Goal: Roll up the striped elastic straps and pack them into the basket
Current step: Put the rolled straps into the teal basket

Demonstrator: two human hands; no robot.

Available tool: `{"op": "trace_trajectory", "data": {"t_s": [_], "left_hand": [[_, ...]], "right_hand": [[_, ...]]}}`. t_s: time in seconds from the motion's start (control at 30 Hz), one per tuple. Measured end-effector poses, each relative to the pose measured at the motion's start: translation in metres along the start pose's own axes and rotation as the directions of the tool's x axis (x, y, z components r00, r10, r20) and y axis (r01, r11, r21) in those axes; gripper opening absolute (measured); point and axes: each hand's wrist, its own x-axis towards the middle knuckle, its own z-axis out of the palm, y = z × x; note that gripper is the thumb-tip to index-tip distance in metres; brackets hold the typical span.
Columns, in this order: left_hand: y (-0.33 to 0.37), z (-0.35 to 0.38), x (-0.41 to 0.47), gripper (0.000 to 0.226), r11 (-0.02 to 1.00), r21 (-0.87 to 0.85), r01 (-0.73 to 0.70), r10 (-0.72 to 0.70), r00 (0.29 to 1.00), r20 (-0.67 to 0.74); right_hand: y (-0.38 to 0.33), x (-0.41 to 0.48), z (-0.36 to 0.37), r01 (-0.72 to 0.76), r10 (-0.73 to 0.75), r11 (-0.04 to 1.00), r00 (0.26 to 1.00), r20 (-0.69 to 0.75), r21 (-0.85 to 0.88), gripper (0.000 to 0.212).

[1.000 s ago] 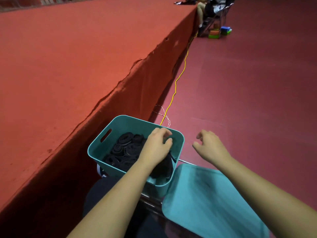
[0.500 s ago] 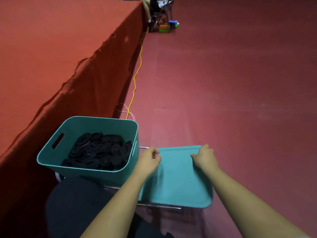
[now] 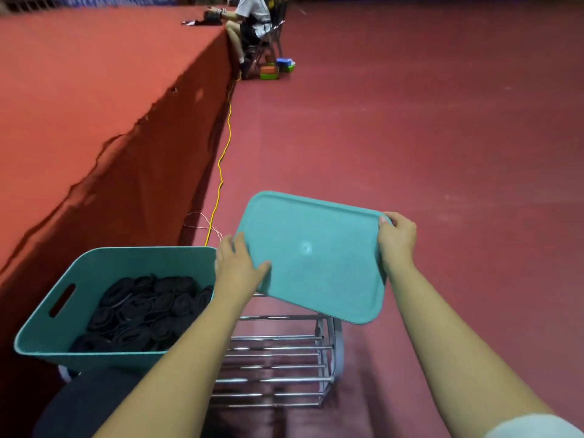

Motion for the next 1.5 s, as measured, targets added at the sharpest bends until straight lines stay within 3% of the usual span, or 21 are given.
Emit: {"op": "trace_trajectory", "data": {"t_s": [0.1, 0.23, 0.4, 0.53, 0.73, 0.9, 1.33, 1.5], "left_hand": [[0.007, -0.024, 0.020, 0.106, 0.993, 0.118, 0.028, -0.012, 0.991, -0.134], [-0.007, -0.057, 0.033, 0.107, 0.988, 0.093, 0.121, -0.106, 0.983, -0.153], [-0.064, -0.103, 0.029, 0.101, 0.965, 0.125, 0.229, -0.200, 0.957, -0.210], [-0.120, -0.141, 0.010, 0.097, 0.934, 0.098, 0.343, -0.311, 0.917, -0.249], [-0.187, -0.176, -0.027, 0.090, 0.873, 0.038, 0.486, -0.460, 0.848, -0.261], [-0.221, -0.172, -0.041, 0.080, 0.835, 0.030, 0.549, -0.526, 0.814, -0.248], [-0.248, -0.151, -0.031, 0.081, 0.827, 0.119, 0.550, -0.494, 0.810, -0.316], [-0.261, -0.153, -0.037, 0.083, 0.787, 0.230, 0.573, -0.501, 0.810, -0.304]], "right_hand": [[-0.007, 0.006, 0.010, -0.108, 0.099, 0.971, 0.994, 0.051, 0.213, 0.017], [-0.009, -0.005, 0.040, -0.269, 0.216, 0.892, 0.960, 0.180, 0.365, 0.015], [-0.030, -0.043, 0.095, -0.224, 0.145, 0.940, 0.945, 0.292, 0.259, 0.011], [-0.049, -0.090, 0.146, -0.099, 0.039, 0.984, 0.931, 0.364, 0.147, 0.042], [-0.064, -0.165, 0.199, 0.151, -0.126, 0.989, 0.840, 0.528, -0.004, 0.049], [-0.055, -0.190, 0.230, 0.251, -0.129, 0.960, 0.791, 0.598, -0.125, 0.062], [-0.045, -0.183, 0.254, 0.307, -0.100, 0.926, 0.761, 0.641, -0.220, 0.052], [-0.037, -0.190, 0.257, 0.330, -0.102, 0.913, 0.755, 0.648, -0.240, 0.040]]}}
